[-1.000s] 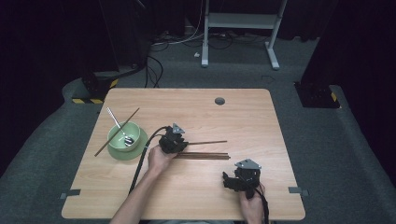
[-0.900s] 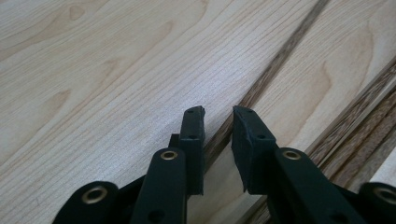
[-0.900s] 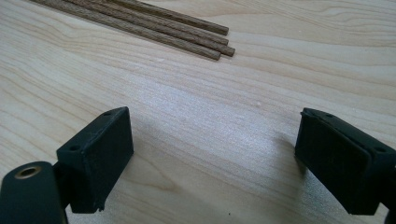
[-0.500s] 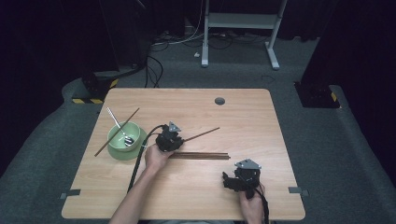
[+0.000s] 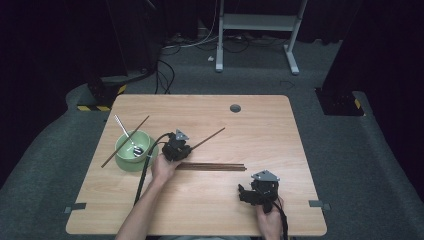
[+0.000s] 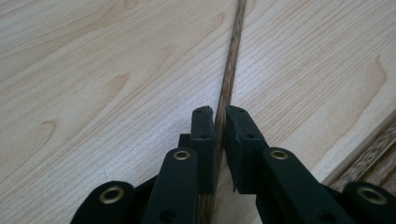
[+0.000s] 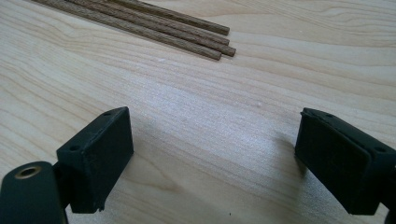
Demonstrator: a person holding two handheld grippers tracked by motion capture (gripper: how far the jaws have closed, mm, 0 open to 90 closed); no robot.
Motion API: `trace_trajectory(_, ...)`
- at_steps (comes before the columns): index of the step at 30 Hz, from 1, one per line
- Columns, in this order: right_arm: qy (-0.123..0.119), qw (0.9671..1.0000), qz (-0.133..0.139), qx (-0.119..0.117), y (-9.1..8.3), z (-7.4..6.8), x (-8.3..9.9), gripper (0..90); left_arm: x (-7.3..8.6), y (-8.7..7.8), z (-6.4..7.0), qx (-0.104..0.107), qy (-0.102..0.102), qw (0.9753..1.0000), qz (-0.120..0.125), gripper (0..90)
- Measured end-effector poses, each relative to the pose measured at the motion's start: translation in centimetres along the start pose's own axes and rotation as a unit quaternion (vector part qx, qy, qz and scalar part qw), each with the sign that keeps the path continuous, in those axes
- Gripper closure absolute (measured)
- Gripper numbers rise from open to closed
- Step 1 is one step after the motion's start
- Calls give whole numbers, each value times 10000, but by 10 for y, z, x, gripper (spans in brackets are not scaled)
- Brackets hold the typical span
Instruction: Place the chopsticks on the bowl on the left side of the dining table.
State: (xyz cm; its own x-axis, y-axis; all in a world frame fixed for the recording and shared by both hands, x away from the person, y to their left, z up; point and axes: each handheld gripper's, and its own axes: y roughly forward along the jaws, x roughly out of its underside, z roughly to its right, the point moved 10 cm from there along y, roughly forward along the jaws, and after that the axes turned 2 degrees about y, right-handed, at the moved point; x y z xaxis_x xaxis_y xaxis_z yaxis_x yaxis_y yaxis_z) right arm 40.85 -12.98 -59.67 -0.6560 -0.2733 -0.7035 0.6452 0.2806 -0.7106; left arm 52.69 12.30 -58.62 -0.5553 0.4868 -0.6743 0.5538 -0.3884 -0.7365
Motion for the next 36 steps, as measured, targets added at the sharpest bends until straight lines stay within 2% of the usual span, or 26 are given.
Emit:
trace_trajectory(9, -2, 10000, 1, 0, 0, 0, 0, 109, 3, -3, -7, -60, -13, 10000, -4, 826)
trace_trajectory(26, 10, 10000, -1, -4, 0, -1, 0, 110, 6, -4, -10, -62, -35, 10000, 3, 834)
trace_trajectory(32, 4, 10000, -3, -10, 0, -1, 0, 109, 6, -5, -11, -5, -216, 9998, 25, 835)
trace_trajectory(36, 4, 10000, -3, -10, 0, -1, 0, 109, 6, -5, -11, -51, -168, 9998, -11, 837)
